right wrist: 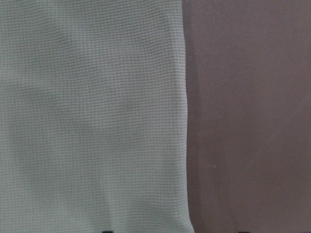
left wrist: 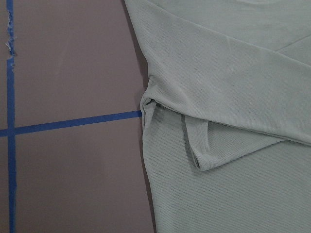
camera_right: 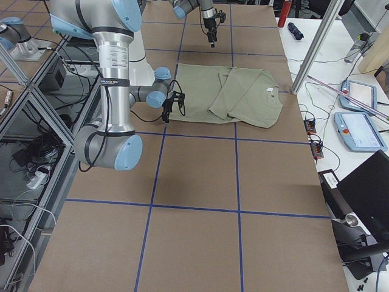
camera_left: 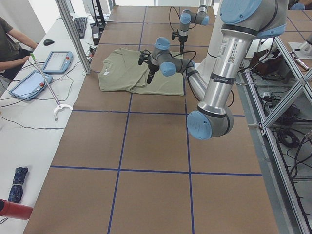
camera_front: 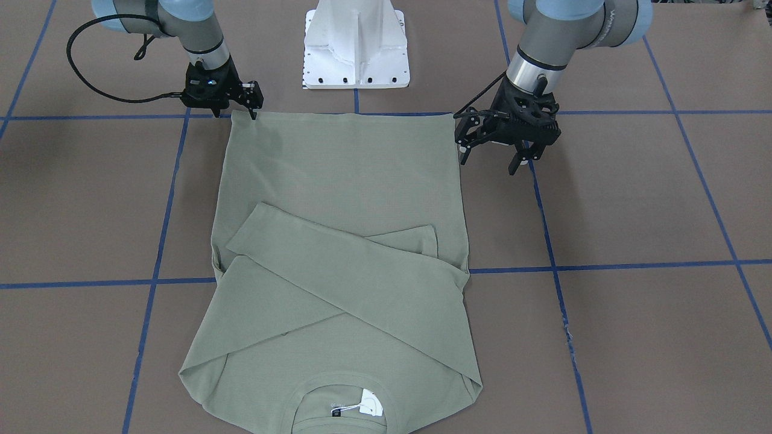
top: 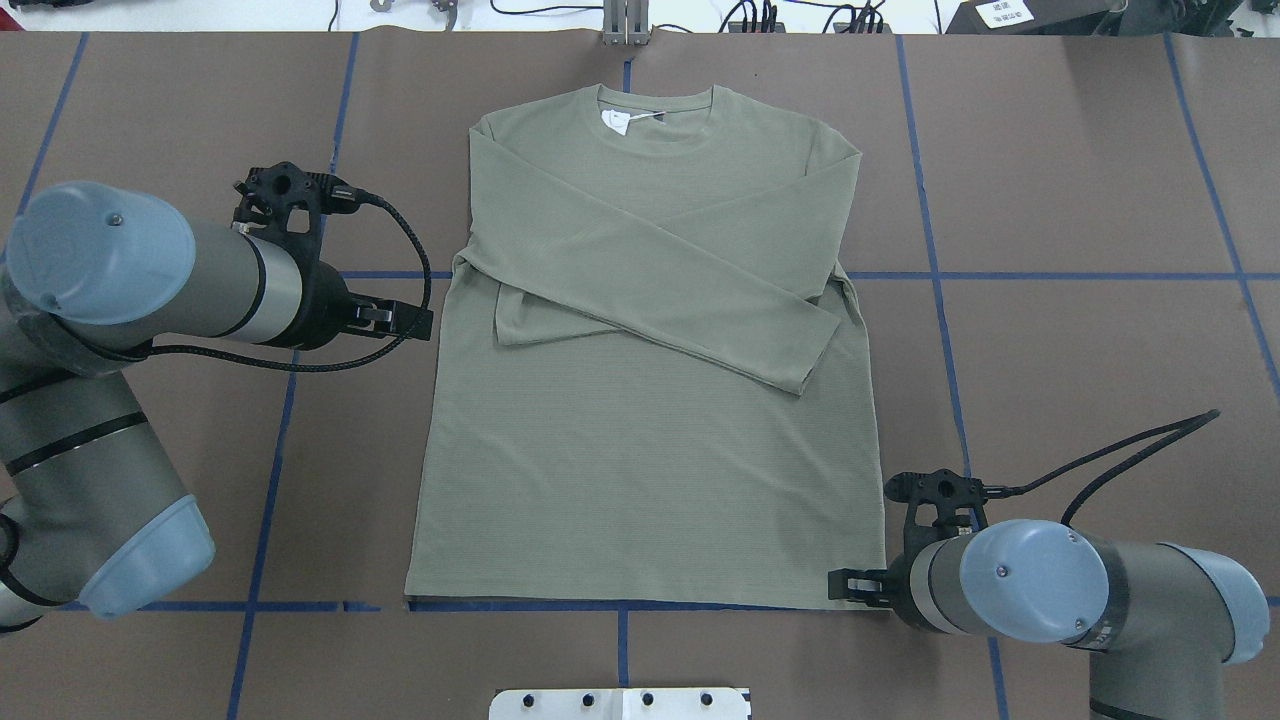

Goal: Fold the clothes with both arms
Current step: 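Grasp the hem corner nearest the robot with the right gripper while the left gripper descends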

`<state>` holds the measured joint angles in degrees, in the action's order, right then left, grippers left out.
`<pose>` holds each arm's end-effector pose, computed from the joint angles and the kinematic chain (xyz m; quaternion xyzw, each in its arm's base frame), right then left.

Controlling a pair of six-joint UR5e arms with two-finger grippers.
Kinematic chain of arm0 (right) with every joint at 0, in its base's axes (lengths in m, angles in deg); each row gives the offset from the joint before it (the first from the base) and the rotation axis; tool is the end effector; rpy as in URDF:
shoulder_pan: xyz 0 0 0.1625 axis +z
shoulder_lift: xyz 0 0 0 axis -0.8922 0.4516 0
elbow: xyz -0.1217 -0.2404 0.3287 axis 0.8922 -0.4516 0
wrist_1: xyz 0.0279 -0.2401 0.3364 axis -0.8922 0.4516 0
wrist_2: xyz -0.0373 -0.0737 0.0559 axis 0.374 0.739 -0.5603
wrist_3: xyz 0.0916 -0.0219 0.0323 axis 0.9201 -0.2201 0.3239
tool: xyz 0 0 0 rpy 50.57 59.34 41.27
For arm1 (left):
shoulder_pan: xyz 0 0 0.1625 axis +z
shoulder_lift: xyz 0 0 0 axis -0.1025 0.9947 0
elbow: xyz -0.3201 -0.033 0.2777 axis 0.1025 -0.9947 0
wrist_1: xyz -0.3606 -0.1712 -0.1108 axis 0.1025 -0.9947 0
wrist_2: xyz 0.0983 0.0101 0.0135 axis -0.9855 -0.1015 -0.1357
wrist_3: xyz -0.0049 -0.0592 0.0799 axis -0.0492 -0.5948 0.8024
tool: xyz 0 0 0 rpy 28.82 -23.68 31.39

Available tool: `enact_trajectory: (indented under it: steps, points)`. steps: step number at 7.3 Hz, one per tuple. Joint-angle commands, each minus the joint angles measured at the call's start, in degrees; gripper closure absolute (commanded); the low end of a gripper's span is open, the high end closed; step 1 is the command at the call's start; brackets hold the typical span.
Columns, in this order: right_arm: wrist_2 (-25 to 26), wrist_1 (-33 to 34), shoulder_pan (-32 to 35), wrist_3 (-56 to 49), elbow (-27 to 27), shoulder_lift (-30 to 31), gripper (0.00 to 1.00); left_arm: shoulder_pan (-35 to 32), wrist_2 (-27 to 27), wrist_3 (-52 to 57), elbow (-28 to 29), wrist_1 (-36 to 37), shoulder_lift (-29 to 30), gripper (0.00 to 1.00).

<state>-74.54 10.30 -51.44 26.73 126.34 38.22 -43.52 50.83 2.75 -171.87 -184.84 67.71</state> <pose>-0.4569 -0.2174 0.3993 -0.0152 -0.3764 0.0511 0.9249 0.3746 -0.4249 0.2669 0.1743 0.4514 0.0177 0.8749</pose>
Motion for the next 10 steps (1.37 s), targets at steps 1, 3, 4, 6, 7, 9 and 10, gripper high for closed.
enact_trajectory:
  steps: [1, 3, 4, 6, 7, 9, 10]
  points:
    - [-0.34, -0.08, -0.03, -0.03, -0.51, -0.02, 0.26, 0.02, 0.03, 0.0, -0.29, 0.0, 0.04, 0.0]
    - [-0.52, -0.08, -0.03, -0.12, -0.42, -0.02, 0.4, 0.02, 0.03, 0.0, -0.29, 0.0, 0.21, 0.0]
    - [-0.78, -0.08, -0.03, -0.12, -0.24, -0.02, 0.51, 0.02, 0.12, 0.09, -0.29, 0.0, 0.39, 0.0]
    - [-0.87, -0.08, -0.03, -0.12, -0.24, -0.11, 0.8, 0.11, 0.12, 0.09, -0.21, 0.0, 0.56, 0.0]
    - [-0.78, 0.01, -0.03, -0.12, 0.02, -0.11, 0.92, 0.11, 0.12, 0.09, -0.21, 0.09, 0.56, 0.0]
    - [-0.7, -0.08, 0.06, -0.03, 0.46, -0.19, 1.0, 0.19, 0.12, 0.09, -0.21, 0.09, 0.65, 0.0]
    - [-0.61, -0.08, 0.06, -0.03, 1.24, -0.19, 1.0, 0.19, 0.12, 0.0, -0.21, 0.09, 0.48, 0.0]
